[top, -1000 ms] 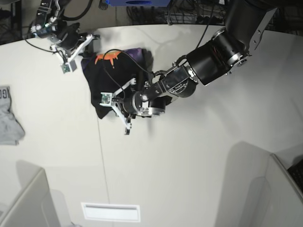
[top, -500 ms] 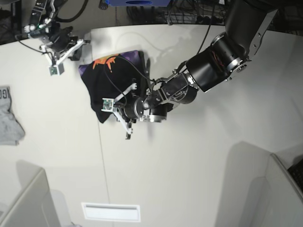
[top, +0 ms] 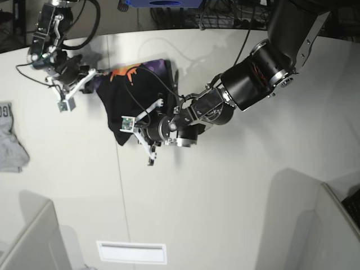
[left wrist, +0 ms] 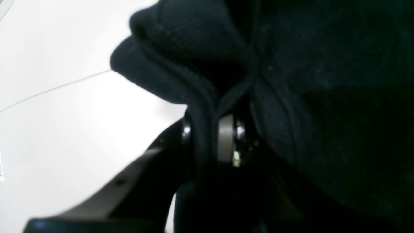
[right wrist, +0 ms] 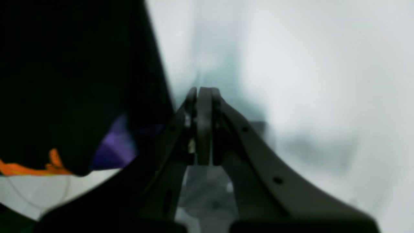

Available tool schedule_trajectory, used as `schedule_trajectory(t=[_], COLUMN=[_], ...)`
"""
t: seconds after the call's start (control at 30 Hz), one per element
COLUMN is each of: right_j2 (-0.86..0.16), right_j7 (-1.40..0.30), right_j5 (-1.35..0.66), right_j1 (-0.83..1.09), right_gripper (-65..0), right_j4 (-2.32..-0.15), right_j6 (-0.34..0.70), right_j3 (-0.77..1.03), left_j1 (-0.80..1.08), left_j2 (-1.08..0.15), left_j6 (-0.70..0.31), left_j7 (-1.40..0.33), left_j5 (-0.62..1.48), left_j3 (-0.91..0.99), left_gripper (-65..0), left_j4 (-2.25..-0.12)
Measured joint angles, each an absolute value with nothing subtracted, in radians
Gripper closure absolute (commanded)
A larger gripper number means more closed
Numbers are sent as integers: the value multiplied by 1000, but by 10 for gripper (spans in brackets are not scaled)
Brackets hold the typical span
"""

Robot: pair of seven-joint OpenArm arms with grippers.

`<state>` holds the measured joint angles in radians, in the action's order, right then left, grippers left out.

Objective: Fold the T-shirt properly
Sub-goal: 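Grasp the bundle edge with the left gripper and flip it over, then lower the flipped shirt flat and open the left gripper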

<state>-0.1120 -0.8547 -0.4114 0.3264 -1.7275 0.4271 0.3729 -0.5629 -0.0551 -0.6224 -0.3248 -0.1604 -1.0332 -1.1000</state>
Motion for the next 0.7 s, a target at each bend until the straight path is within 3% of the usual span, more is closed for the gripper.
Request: schedule_trajectory(t=[0.33, 0.57, 0.7], right_j2=[-76, -76, -76], right_j7=[-847, -854, -854], right_j5=[-410, -411, -411], right_j1=[408, 411, 411], right_gripper=[0, 0, 0], right_j4=[-1794, -1793, -1791], right_j6=[427, 427, 427], right_j3=[360, 360, 360], left_j1=[-585, -590, -590], left_j2=[-25, -12, -7], left_j6=[-630, -630, -630], left_j7=[-339, -340, -340], left_j5=[-158, -157, -157], left_j3=[-1034, -1028, -1030], left_gripper=[0, -280, -392], left_j4=[-1094, -1106, -1106])
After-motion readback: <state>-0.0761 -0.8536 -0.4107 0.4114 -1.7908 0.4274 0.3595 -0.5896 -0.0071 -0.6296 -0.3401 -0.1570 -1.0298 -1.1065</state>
